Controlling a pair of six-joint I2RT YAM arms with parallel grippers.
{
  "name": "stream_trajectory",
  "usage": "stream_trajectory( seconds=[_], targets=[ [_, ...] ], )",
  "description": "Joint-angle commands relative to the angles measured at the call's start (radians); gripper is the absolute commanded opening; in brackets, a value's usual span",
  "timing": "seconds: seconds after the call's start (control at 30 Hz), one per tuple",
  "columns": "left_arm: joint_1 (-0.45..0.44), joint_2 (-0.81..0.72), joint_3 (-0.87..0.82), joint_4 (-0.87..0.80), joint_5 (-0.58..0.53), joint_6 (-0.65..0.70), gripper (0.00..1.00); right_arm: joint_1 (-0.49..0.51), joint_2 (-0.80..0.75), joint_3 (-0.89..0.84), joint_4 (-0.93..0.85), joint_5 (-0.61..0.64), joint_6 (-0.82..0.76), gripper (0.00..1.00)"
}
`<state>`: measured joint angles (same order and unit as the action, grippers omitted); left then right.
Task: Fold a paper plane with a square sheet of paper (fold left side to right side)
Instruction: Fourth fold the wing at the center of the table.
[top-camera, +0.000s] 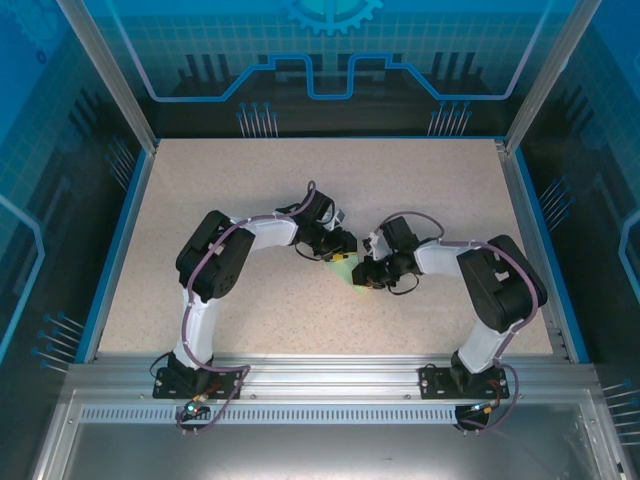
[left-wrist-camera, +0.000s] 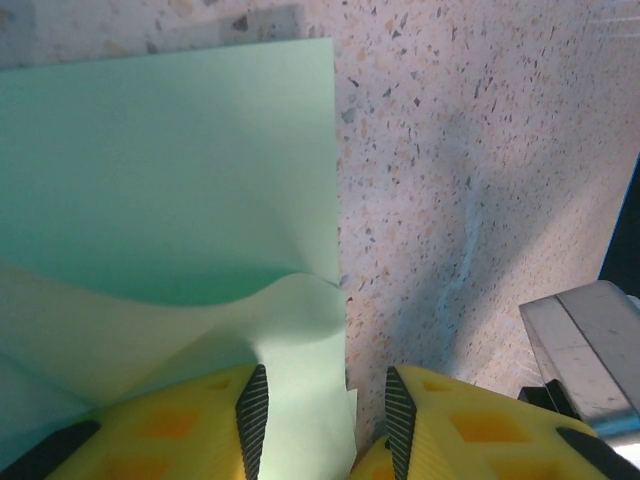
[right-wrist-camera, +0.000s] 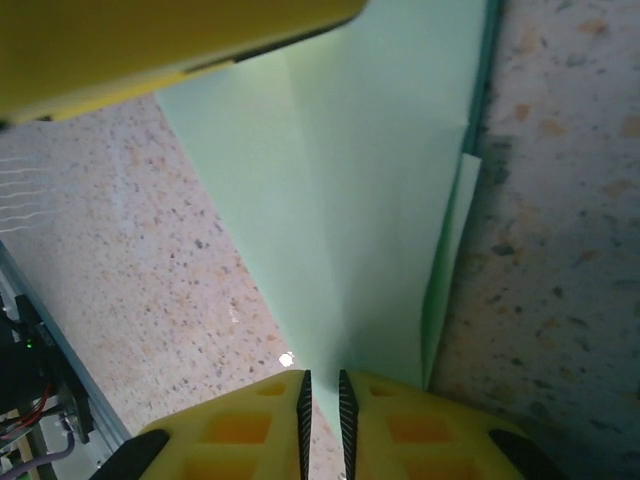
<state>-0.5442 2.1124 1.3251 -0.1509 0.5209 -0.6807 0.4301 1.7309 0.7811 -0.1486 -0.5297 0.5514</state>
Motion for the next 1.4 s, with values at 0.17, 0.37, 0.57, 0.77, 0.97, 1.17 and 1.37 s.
stream_trajectory(
  seconds=[0.17, 0.37, 0.57, 0.77, 0.97, 1.17, 1.37],
  targets=[
    [0.051, 0.027, 0.012, -0.143, -0.076, 0.048, 0.43, 0.012, 0.063, -0.023, -0.234, 0.115, -0.042, 0.14],
    [0.109, 0.064, 0.086, -0.196, -0.072, 0.098, 0.44, 0.017, 0.068, -0.043, -0.258, 0.134, -0.05, 0.11],
    [0.163, 0.15, 0.22, -0.256, -0.043, 0.135, 0.45, 0.027, 0.068, -0.044, -0.267, 0.139, -0.057, 0.1],
    [0.208, 0.188, 0.302, -0.302, -0.052, 0.15, 0.46, 0.032, 0.062, -0.048, -0.268, 0.139, -0.057, 0.1],
    [0.252, 0.219, 0.372, -0.319, -0.024, 0.153, 0.48, 0.033, 0.058, -0.051, -0.263, 0.135, -0.059, 0.1],
    [0.271, 0.124, 0.34, -0.306, -0.036, 0.178, 0.48, 0.031, 0.053, -0.024, -0.28, 0.148, -0.076, 0.1],
    [0.255, -0.182, 0.055, -0.2, -0.046, 0.175, 0.47, 0.024, 0.051, 0.009, -0.298, 0.151, -0.082, 0.1]
  ],
)
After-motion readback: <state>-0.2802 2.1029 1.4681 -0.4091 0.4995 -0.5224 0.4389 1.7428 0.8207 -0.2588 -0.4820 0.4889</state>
